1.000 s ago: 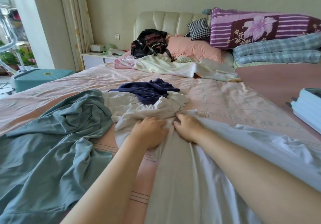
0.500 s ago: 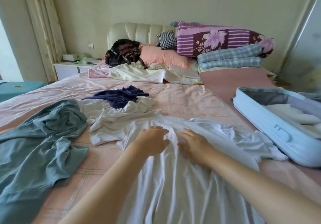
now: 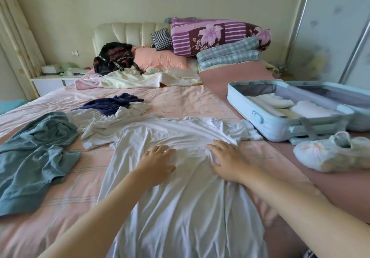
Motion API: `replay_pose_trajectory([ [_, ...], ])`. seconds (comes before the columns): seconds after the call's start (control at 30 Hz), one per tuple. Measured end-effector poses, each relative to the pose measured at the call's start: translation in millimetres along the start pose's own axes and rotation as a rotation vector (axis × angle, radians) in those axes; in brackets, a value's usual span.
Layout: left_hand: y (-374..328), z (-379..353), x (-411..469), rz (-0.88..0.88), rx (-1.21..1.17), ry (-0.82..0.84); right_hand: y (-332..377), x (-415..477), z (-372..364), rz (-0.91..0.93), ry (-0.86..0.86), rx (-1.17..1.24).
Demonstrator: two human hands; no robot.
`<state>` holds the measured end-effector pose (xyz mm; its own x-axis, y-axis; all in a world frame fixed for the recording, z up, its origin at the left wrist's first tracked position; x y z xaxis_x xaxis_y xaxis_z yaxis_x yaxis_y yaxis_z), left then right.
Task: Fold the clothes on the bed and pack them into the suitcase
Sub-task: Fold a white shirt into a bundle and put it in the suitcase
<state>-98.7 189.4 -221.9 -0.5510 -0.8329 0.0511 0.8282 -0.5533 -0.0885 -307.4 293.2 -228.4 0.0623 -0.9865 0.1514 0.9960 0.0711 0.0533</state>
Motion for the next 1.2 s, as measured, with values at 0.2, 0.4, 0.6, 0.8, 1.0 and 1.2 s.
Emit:
replay_pose_trajectory([
  [0.2,-38,11,-65,-0.241,-0.12,-0.087,54,-63,15,0.309,-0.177,0.14],
  [0.4,-53,-26,-113,-0.428,0.065,-0.058,69,-122,-2,0.495,0.067,0.053],
  [0.6,-54,-49,-130,-0.348,0.177,0.075,36,-138,13,0.22,0.154,0.173],
  [0.8,-69,-18,-119,-0.343,-0.029,-0.005,9,-142,24,0.017,0.515,0.292],
  [1.0,-95,1,-56,-0.204,-0.203,0.009,-38,-83,51,-0.154,-0.018,0.367],
  [1.2,-137,14,25,-0.15,-0.25,0.007,-115,-38,53,-0.329,-0.101,0.124],
])
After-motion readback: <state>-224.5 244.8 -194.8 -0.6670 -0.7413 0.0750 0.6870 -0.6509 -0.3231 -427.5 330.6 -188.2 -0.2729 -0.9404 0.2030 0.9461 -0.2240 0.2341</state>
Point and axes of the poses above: each hand's wrist, its own x-axis towards the middle knuckle, its own z-axis out of the back of the hand, y = z × x, the point moved 5 cm from there along x, towards the middle knuckle, and after that the axes turned 13 degrees about z, right-handed, at the moved point
